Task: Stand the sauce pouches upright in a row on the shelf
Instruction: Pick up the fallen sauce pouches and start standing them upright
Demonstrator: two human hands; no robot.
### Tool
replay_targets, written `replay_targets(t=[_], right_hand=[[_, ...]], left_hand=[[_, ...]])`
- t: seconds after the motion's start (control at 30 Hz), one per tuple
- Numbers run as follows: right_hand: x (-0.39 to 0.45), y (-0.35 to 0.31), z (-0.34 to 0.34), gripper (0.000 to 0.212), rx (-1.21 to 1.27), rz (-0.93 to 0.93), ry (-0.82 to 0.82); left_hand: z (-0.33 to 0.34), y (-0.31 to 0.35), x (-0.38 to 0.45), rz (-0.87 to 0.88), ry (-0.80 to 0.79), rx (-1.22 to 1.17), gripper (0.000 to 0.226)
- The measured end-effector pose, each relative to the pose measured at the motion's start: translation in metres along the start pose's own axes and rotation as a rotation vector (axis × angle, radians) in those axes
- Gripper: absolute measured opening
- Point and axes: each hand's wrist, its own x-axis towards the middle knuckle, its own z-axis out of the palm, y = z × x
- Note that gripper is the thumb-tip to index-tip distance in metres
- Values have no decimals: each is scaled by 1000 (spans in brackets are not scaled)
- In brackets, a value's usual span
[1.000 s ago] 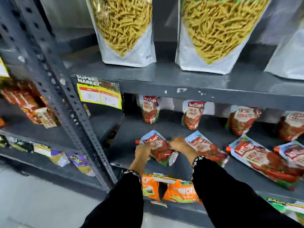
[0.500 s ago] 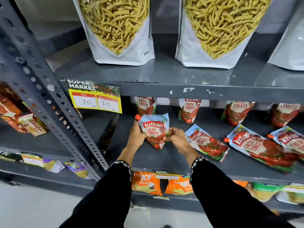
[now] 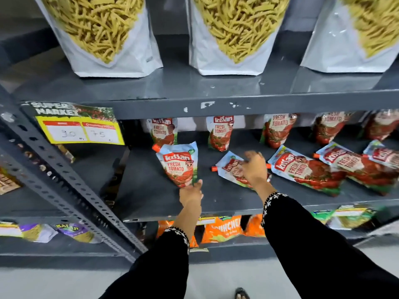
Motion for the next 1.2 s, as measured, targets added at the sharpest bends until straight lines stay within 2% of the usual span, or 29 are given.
replay_targets(t=[0.07,0.13,0.23,0.3,0.33,0.4,0.5,0.57,0.63,0.77,0.9,1.0,1.1,1.2], right_hand=[[15,22,-13,35,-197,113,-115],[25,39,-24,40,-283,182,-274],[29,39,-38,36,-204,198,-453],[34,44,-47,10,-80,283,-550],[36,51,-49,10,33,335,-588],[36,61,-50,23,180,417,-690],[32,69,-47,17,396,365,-767],[31,65,-40,32,530,278,-718],[25,58,-30,41,531,154,-635],[10,41,-9,54,435,43,-450],[11,40,-9,58,365,35,-469],[19,49,-22,56,291,4,-419],[30,64,-49,50,208,-42,-298],[43,90,-86,43,87,-55,-182]], left_hand=[[26,-1,-10,-57,-153,-18,26],[54,-1,-19,-108,-249,-12,26],[88,-2,-26,-122,-271,15,23],[104,-4,-27,-94,-230,2,10],[111,-7,-26,-52,-180,18,10],[113,-9,-23,68,-59,161,34],[110,0,-32,292,52,304,50],[102,12,-35,459,10,314,57],[93,23,-38,597,5,377,55],[79,25,-27,658,88,522,40],[78,12,-34,538,139,519,38],[87,-6,-44,321,218,428,34],[111,-25,-44,150,128,233,31],[147,-42,-32,31,55,92,54]])
